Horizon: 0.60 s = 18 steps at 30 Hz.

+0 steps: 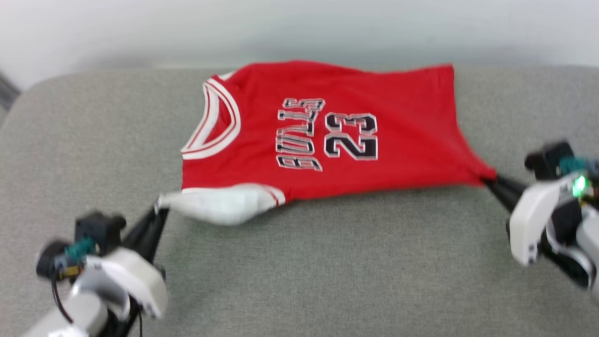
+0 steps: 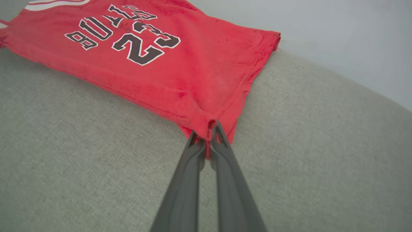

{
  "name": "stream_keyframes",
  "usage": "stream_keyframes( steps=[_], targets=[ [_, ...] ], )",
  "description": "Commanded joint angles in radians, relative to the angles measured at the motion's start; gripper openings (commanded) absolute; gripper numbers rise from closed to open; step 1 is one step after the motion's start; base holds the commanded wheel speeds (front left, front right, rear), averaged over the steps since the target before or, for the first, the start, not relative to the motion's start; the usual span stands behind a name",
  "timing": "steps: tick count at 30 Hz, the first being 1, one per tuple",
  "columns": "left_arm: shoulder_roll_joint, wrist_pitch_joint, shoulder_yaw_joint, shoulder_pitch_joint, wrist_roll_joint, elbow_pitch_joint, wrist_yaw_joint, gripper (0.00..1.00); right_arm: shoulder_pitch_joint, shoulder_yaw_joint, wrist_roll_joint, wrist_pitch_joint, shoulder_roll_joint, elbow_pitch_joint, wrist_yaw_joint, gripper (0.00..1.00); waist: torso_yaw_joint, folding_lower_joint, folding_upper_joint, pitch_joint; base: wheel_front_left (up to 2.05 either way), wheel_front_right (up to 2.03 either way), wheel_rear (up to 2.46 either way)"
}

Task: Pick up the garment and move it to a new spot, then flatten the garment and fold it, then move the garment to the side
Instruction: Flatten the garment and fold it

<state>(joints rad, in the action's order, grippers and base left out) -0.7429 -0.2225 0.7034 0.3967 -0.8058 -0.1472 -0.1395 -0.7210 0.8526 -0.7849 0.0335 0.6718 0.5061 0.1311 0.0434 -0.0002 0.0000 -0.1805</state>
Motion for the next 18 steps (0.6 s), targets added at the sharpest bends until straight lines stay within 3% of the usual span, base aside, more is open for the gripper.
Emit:
stream_keyframes(
  steps=[1,13,18],
  targets=[
    [-0.008,0.000,0.007,-0.055,-0.013,0.020,-0.014,0.00,0.057,-0.002,-0.017,-0.012,0.014,-0.007,-0.001,0.00,0.014,0.0002,0.0000,0.056,0.00,0.00,0.00],
    [-0.026,0.028,0.076,-0.442,-0.155,0.118,-0.109,0.00,0.428,-0.053,-0.041,-0.026,0.088,-0.075,-0.001,0.00,0.027,0.0002,0.0000,0.195,0.00,0.00,0.00],
    [-0.034,0.031,0.089,-0.546,-0.203,0.146,-0.122,0.00,0.558,-0.106,-0.052,-0.011,0.104,-0.116,-0.001,0.00,0.032,0.0002,0.0000,0.223,0.00,0.00,0.00]
  ],
)
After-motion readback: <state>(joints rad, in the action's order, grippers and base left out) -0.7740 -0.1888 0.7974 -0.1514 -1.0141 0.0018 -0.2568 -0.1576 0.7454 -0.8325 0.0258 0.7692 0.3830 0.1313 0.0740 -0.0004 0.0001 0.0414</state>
